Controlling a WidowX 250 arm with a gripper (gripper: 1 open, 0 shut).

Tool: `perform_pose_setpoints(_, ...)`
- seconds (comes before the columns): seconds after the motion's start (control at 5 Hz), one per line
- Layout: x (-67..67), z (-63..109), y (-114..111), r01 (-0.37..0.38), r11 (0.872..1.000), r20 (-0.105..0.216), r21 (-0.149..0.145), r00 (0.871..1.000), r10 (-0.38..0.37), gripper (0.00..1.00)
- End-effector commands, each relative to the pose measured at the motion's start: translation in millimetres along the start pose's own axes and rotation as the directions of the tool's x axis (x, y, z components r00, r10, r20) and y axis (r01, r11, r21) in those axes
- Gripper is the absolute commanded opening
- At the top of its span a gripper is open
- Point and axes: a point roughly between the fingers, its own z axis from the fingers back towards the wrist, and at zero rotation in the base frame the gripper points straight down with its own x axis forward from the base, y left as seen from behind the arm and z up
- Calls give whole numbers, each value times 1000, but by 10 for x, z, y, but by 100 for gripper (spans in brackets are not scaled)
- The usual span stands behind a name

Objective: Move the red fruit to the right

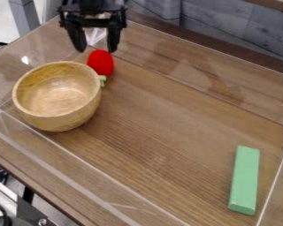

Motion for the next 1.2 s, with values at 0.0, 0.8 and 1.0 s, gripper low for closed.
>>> perform_pose_setpoints(0.0,175,126,39,-50,999,85,-17,995,51,100)
perform_pose_setpoints(0.8,459,-49,124,-118,992,168,-47,978,124,100)
perform_pose_setpoints(1.0,504,-74,139,-121,992,190,-48,973,128,100)
